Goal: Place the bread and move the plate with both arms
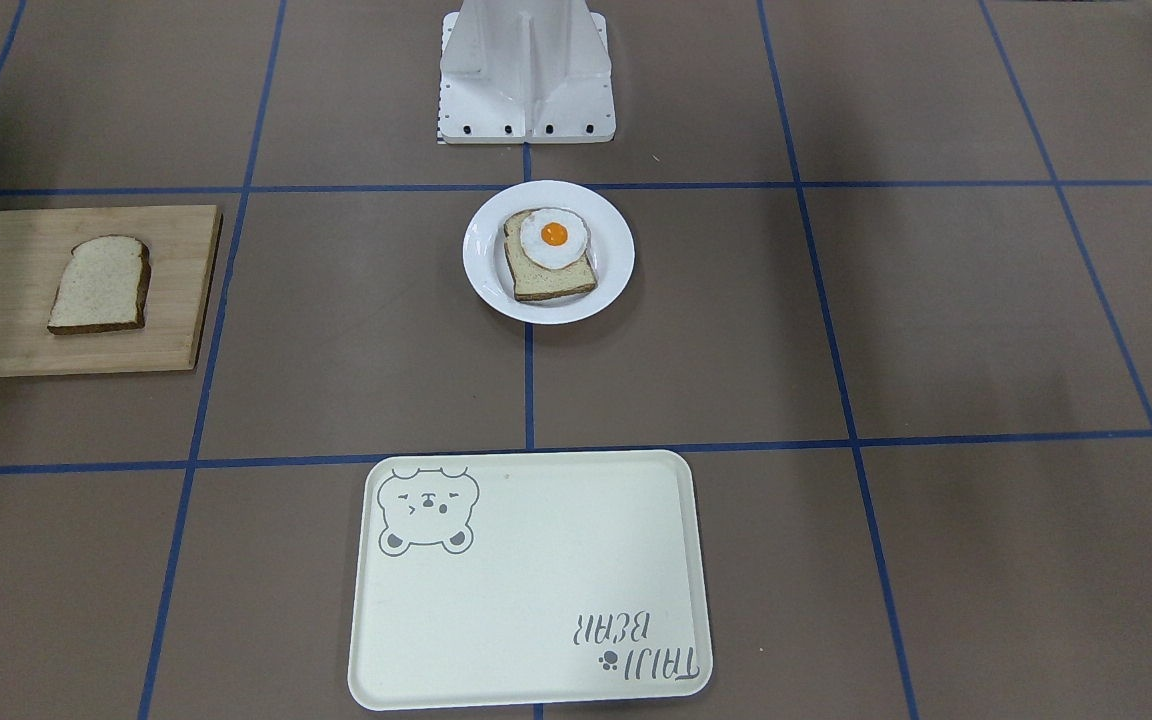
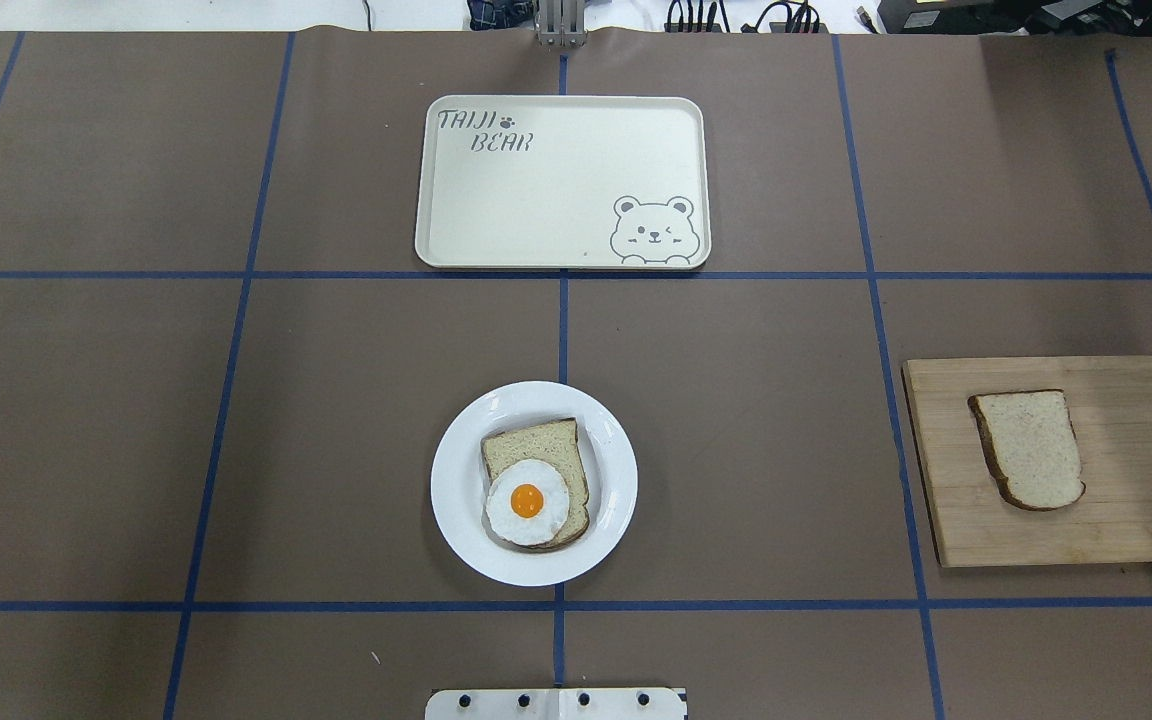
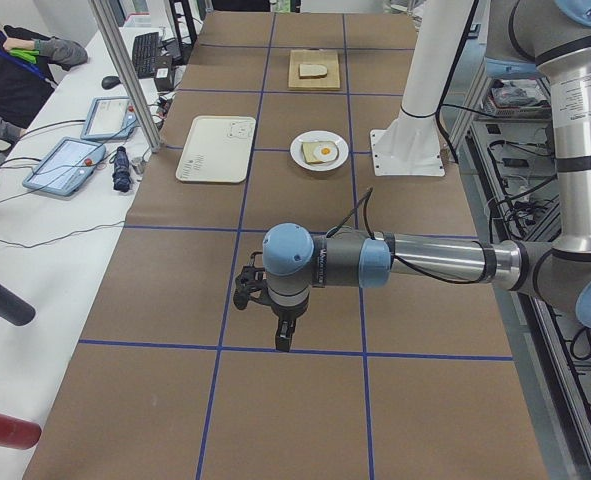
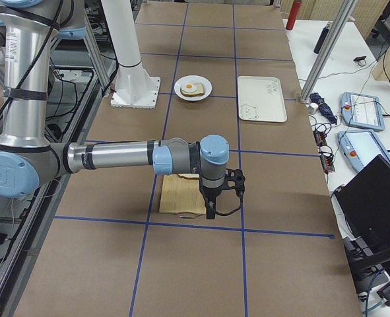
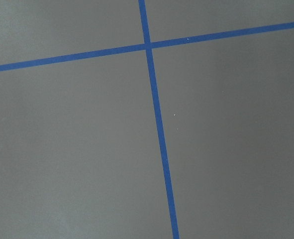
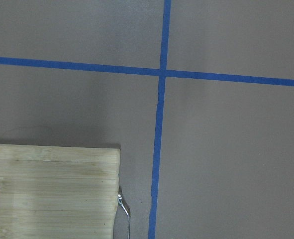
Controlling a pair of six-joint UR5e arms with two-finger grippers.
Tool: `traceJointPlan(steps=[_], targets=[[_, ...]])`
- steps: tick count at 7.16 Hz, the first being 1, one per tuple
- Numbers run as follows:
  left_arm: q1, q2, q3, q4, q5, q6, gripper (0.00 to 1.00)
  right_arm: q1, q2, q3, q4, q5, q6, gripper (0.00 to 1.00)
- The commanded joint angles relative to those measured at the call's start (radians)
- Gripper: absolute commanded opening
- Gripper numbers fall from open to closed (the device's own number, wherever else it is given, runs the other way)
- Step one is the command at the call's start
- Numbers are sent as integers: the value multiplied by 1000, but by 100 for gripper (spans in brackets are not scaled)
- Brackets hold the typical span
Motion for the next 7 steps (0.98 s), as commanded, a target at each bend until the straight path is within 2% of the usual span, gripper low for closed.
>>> traceJointPlan(steps=[1, 5, 7], targets=[[0, 2, -2, 0, 0, 1, 98, 0, 0, -1, 0, 0, 0, 100], [-12, -23, -38, -5, -1, -4, 98, 0, 12, 33, 15, -2, 1, 100], [-52, -119, -63, -18, -5, -1, 98, 0, 41, 4, 122, -9, 8, 100]])
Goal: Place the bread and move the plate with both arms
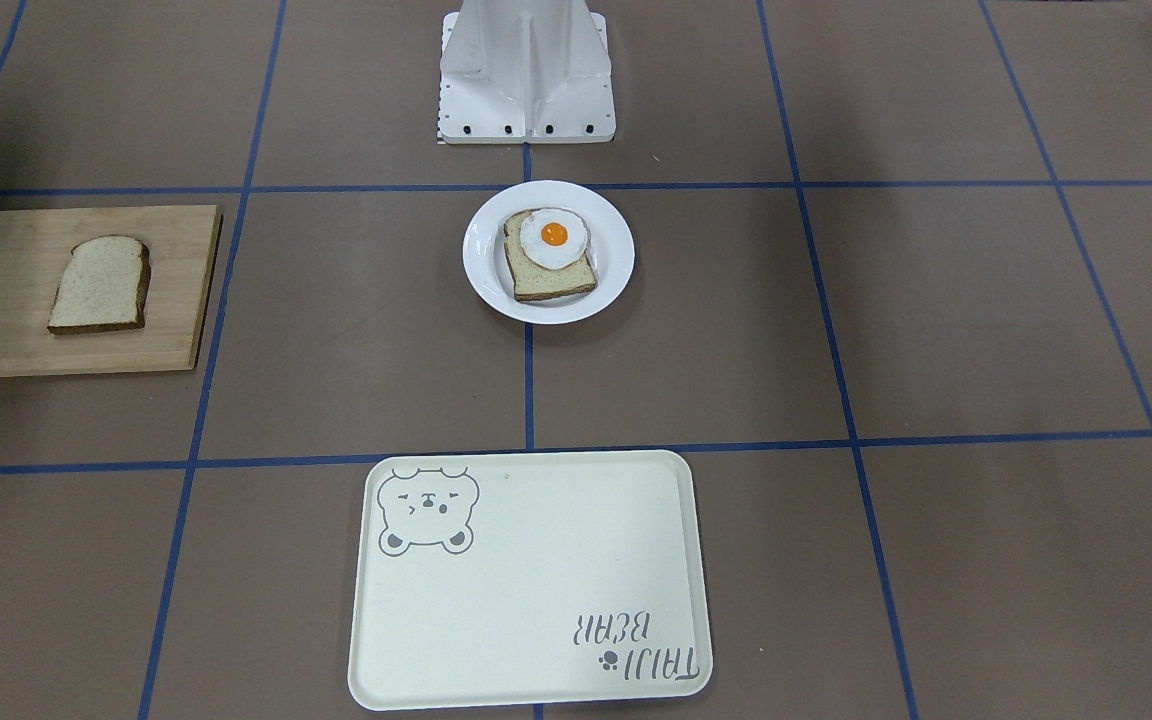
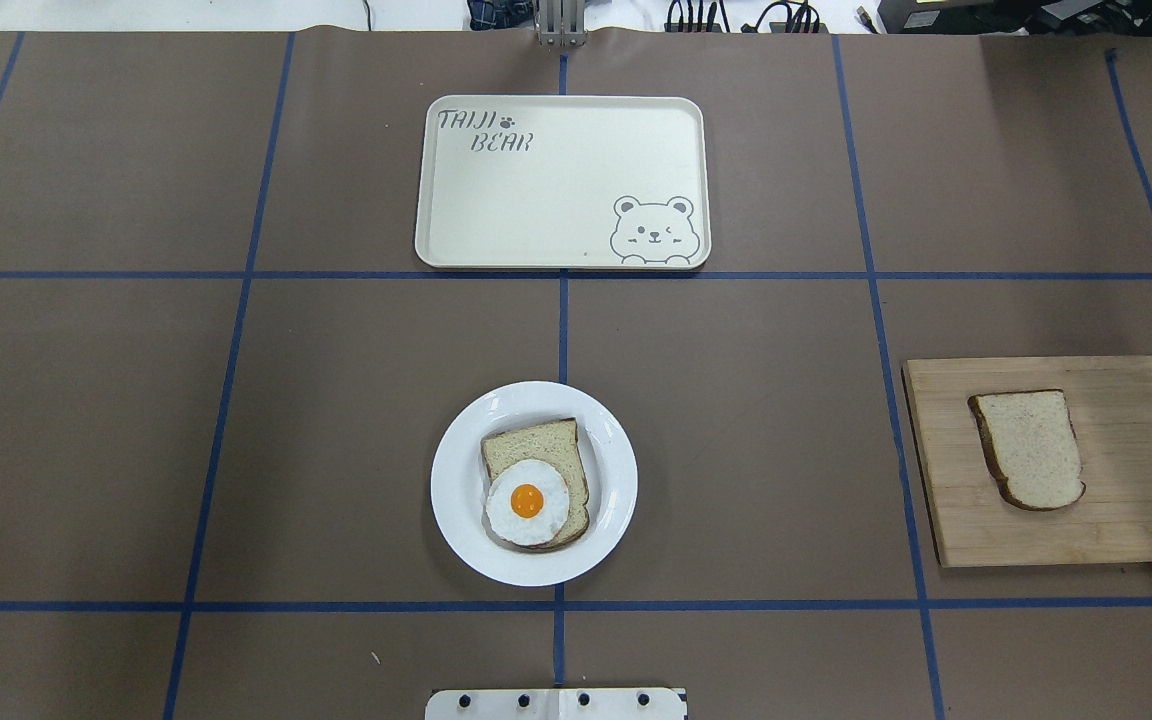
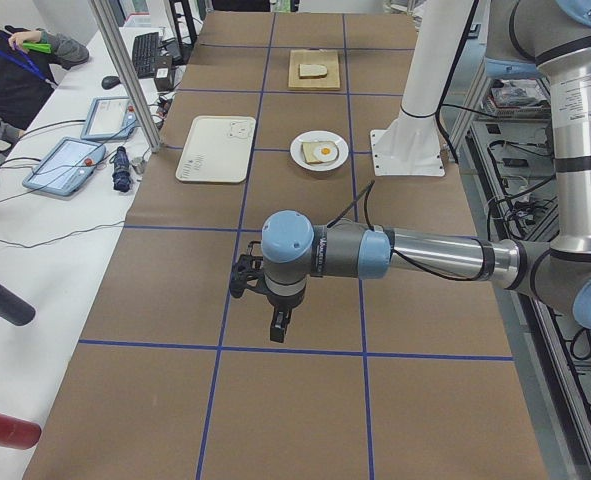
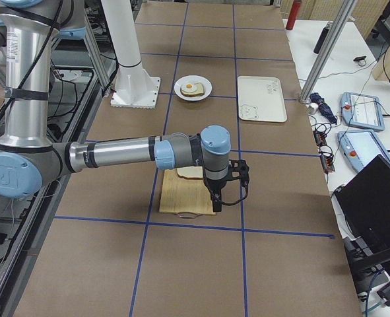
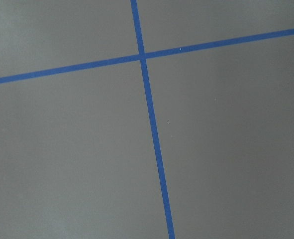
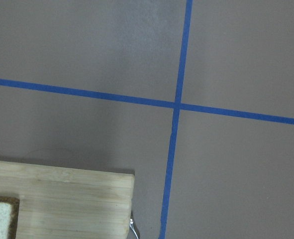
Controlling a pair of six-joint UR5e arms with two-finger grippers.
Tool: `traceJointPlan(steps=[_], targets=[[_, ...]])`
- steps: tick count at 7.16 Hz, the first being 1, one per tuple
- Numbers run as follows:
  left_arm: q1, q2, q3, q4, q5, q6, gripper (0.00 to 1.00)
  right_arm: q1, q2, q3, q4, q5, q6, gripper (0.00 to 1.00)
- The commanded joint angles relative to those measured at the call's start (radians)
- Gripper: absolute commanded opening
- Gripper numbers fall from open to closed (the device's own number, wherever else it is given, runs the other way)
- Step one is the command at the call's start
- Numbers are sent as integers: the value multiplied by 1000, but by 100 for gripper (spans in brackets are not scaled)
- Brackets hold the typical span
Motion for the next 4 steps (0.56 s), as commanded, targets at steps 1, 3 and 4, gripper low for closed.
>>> traceJointPlan(steps=[1, 3, 4], targets=[[-17, -133, 23, -79, 2, -5, 98, 1, 12, -29, 70, 29, 2, 100], [-17, -130, 33, -118, -7, 1, 98, -8, -3, -34, 153, 61, 14, 100], [-17, -130, 33, -120, -7, 7, 98, -45, 0, -45, 172, 122, 96, 100]])
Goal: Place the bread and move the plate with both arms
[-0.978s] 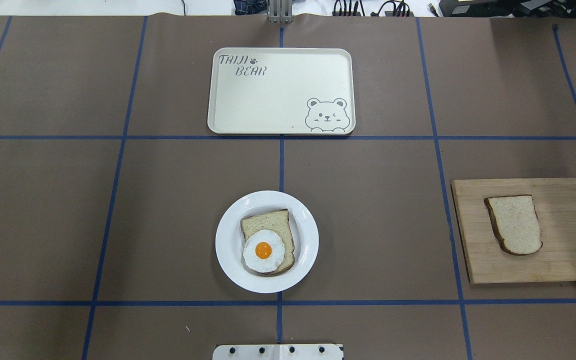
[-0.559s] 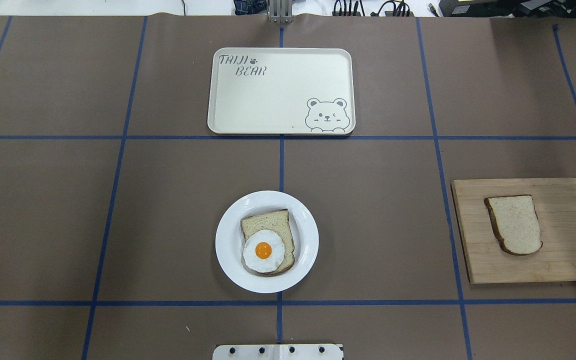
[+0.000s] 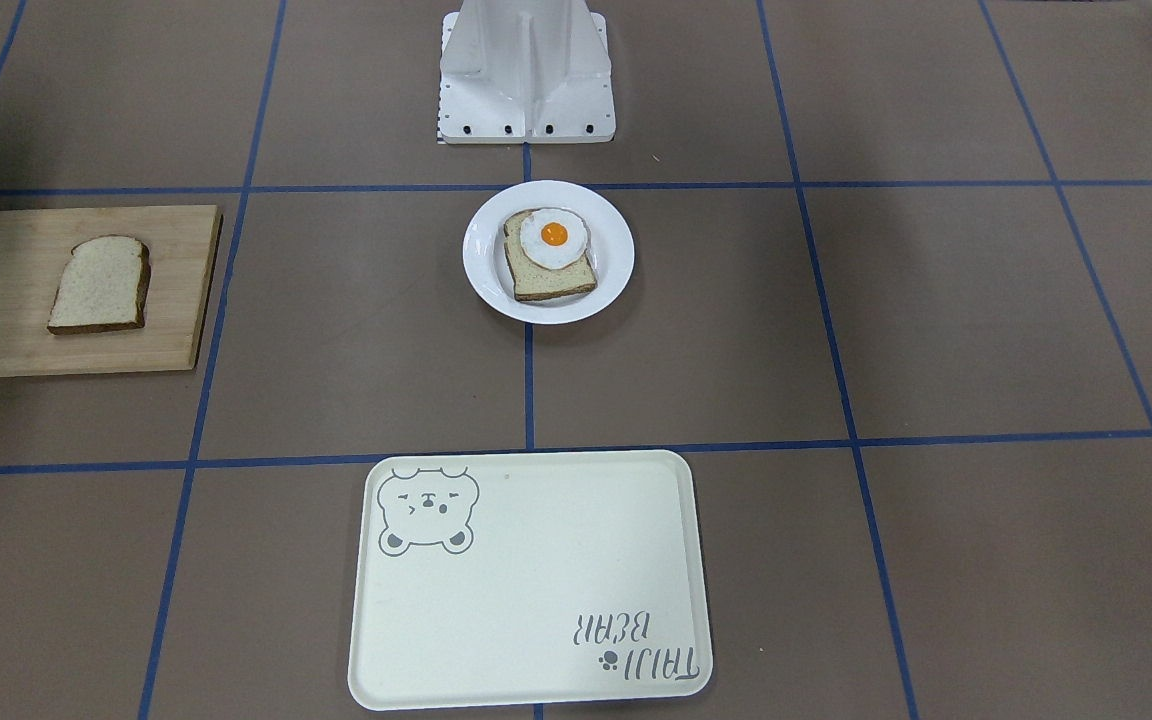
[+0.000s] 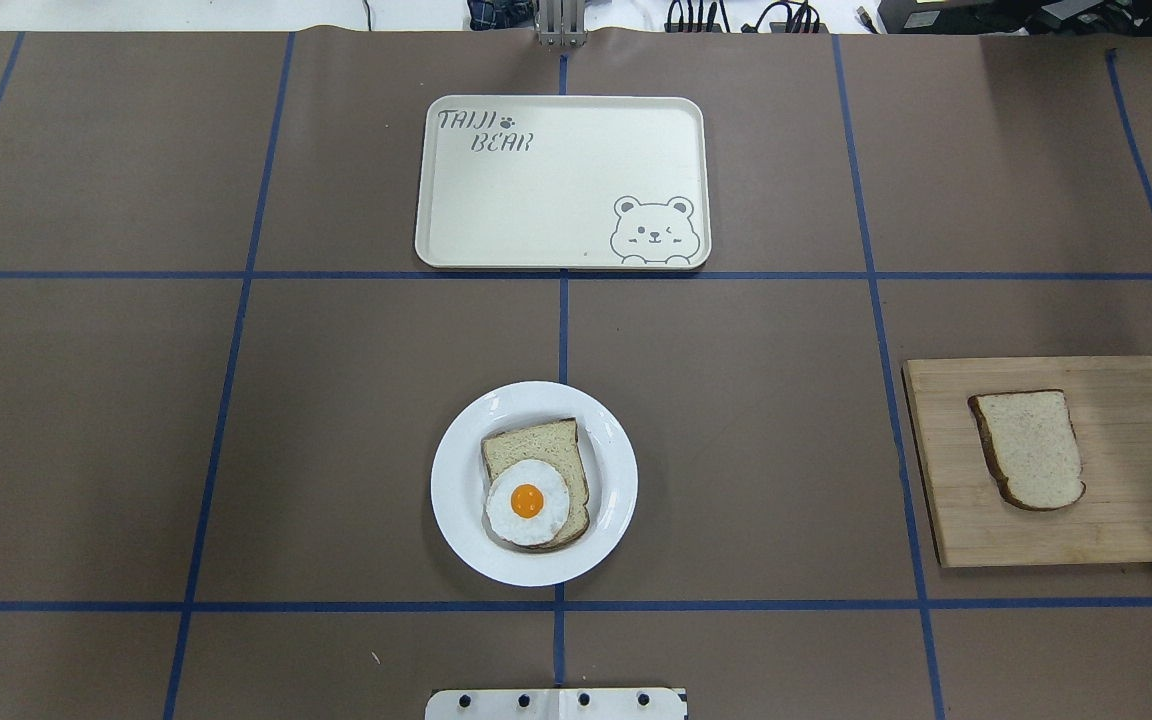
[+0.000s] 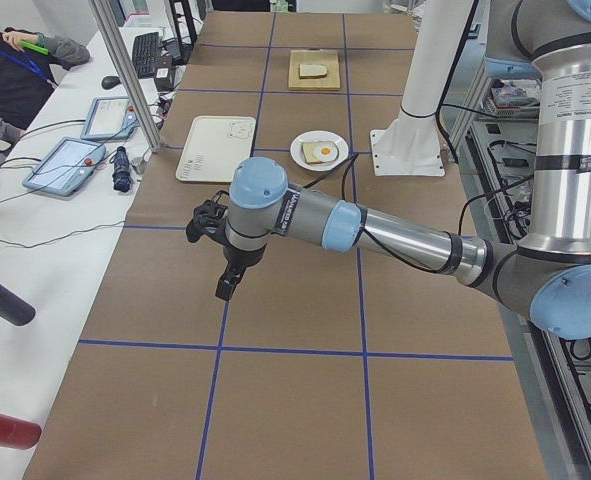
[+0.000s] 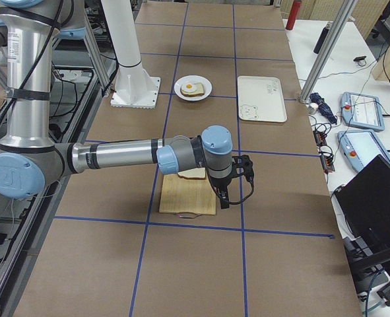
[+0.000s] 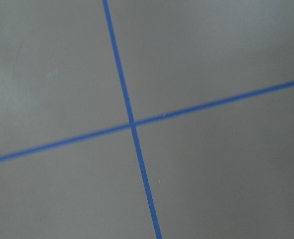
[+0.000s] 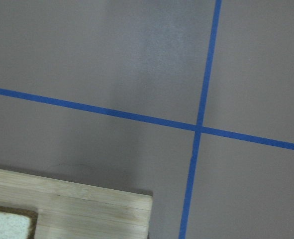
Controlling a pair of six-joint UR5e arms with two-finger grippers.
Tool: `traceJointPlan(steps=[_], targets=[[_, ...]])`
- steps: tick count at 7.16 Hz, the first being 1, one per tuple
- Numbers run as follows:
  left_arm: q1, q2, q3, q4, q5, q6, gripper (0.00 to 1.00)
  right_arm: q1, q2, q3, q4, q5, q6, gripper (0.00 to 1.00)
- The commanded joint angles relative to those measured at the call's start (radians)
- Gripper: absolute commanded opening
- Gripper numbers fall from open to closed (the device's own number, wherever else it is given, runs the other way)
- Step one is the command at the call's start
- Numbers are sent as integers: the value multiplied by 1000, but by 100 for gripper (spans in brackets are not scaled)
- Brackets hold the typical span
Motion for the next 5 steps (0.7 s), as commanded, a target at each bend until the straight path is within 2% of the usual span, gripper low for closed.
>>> traceJointPlan(steps=[1, 2, 4, 5], targets=[[-2, -4, 1, -13, -2, 2, 98, -103, -1, 3, 77, 76, 199, 100], [-2, -3, 3, -13, -2, 2, 98, -183, -13, -3, 211, 65, 395, 100], [0, 0, -2, -13, -2, 2, 98, -336, -114, -14, 534, -19, 727, 98], [-2, 3, -5, -14, -2, 4, 98, -376, -122, -30, 601, -41, 813, 95]])
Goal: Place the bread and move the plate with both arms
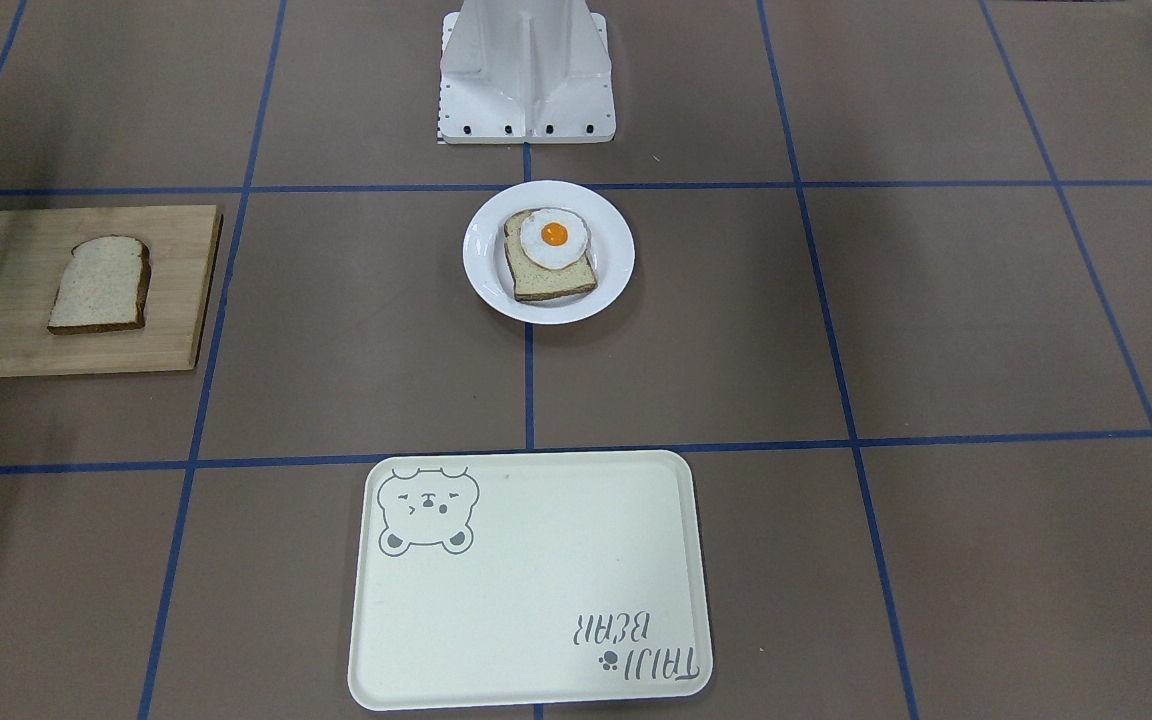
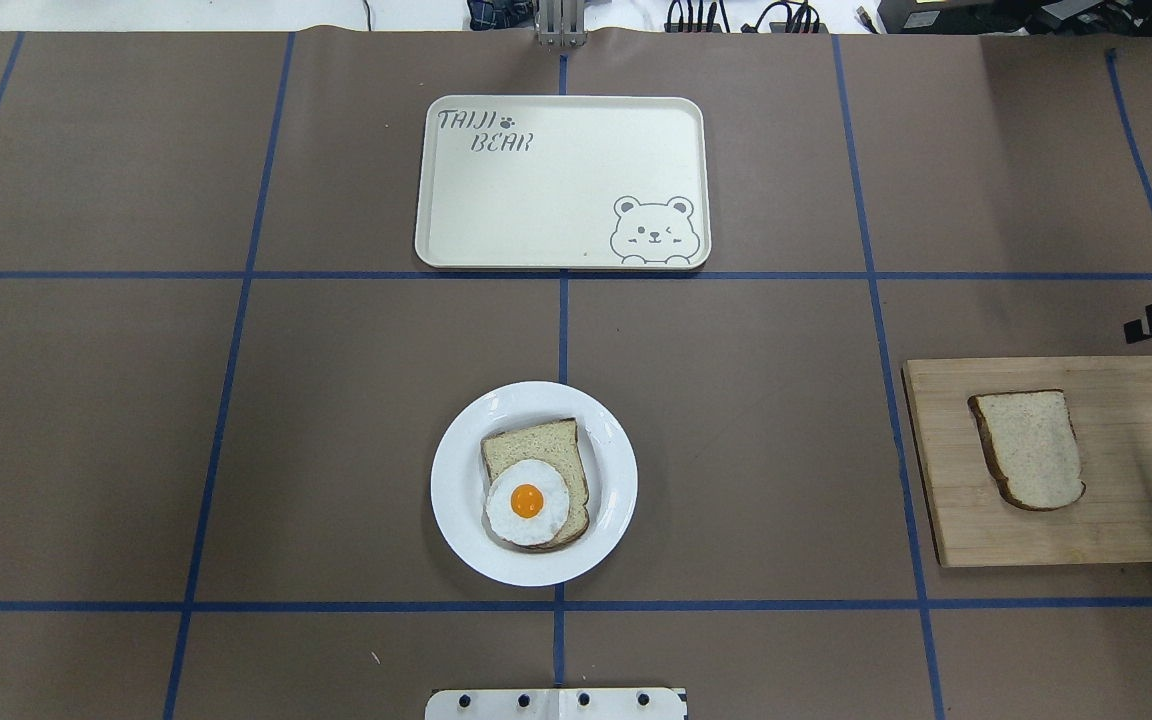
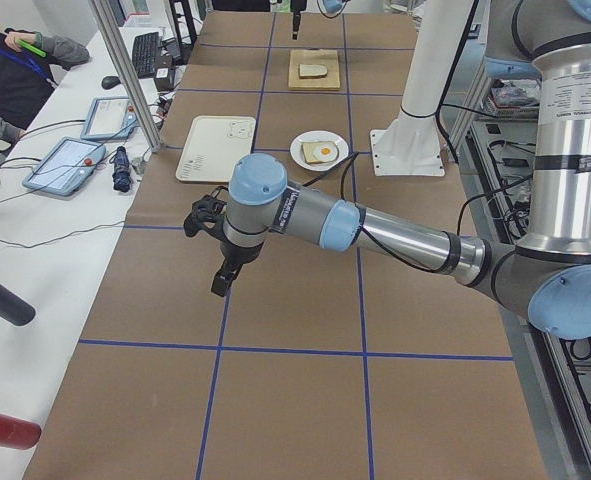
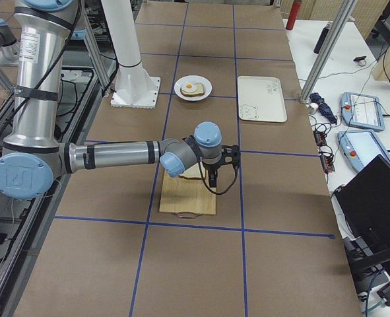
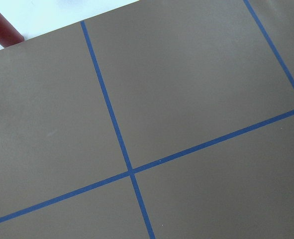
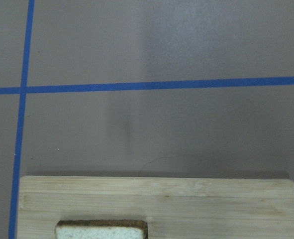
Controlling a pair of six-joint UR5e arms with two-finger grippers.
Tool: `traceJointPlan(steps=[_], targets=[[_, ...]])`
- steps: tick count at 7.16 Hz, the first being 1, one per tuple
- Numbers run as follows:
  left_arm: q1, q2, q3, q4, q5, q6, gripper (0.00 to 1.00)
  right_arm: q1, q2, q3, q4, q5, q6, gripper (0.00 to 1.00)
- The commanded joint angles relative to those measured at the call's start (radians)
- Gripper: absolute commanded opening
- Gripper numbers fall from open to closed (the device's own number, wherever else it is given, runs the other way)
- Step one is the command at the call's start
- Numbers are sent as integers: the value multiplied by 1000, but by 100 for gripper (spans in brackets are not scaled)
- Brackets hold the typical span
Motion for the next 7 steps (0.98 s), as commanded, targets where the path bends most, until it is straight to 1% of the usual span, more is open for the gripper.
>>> traceJointPlan(steps=[1, 2, 3, 4, 5, 6, 7], targets=[[-1, 5, 1, -16, -2, 1, 98, -128, -30, -21, 137, -110, 181, 90], [-1, 6, 7, -30, 0, 0, 98, -166, -28, -21, 143, -130, 205, 87], [-1, 6, 4, -33, 0, -2, 98, -195, -33, -23, 187, -133, 224, 77], [-1, 8, 3, -33, -2, 0, 98, -231, -43, -23, 212, -144, 238, 75], [-2, 8, 6, -33, -2, 3, 98, -272, -55, -23, 215, -180, 238, 75], [-1, 24, 1, -35, -2, 3, 98, -303, -69, -23, 213, -219, 236, 73], [-1, 26, -6, -35, -2, 3, 98, -321, -72, -24, 213, -245, 236, 69]])
